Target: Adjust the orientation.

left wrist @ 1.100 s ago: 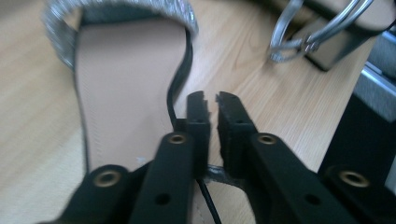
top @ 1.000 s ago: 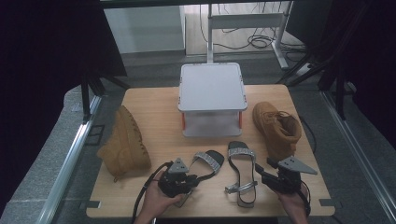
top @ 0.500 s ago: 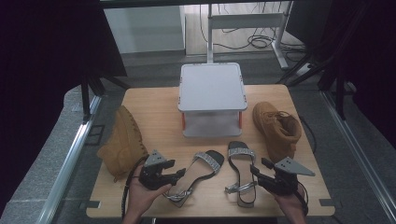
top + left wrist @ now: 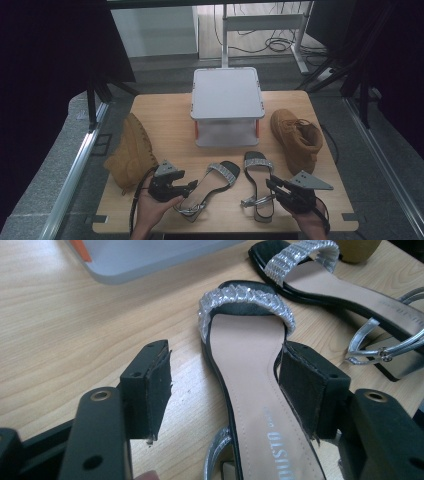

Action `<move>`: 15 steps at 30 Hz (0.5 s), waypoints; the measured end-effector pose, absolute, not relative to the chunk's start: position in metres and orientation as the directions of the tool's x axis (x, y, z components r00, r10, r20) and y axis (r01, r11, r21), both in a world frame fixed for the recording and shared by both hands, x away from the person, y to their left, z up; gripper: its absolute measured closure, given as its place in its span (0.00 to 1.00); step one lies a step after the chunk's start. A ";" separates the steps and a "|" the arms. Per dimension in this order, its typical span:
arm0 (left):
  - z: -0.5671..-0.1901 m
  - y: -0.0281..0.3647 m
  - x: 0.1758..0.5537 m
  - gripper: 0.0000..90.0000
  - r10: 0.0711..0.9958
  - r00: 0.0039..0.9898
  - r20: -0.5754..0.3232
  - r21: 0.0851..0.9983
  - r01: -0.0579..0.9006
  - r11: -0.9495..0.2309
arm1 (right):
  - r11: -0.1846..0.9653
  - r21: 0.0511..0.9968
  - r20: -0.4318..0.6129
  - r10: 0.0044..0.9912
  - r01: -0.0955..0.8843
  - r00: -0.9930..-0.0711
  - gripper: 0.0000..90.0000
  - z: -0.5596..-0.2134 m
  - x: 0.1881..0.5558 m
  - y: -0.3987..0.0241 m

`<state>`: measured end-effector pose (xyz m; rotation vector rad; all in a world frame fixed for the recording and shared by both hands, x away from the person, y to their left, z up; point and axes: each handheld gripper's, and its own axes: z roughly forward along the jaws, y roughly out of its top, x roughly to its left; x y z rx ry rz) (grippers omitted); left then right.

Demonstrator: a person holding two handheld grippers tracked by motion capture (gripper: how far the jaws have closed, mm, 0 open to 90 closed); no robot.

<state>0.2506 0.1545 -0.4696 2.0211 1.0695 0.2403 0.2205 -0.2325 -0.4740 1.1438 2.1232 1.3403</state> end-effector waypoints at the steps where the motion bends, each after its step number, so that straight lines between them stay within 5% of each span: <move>1: -0.469 0.154 0.251 0.42 0.759 0.622 -0.193 0.737 0.603 -0.306 | 0.223 0.878 0.093 0.789 0.424 -0.608 0.91 -0.472 0.218 -0.230; 5: -0.469 0.153 0.251 0.42 0.755 0.627 -0.190 0.738 0.599 -0.311 | 0.253 0.882 0.067 0.767 0.397 -0.638 0.99 -0.467 0.209 -0.223; 15: -0.471 0.149 0.253 0.42 0.754 0.630 -0.186 0.730 0.602 -0.323 | 0.279 0.868 0.069 0.751 0.410 -0.656 0.99 -0.474 0.199 -0.212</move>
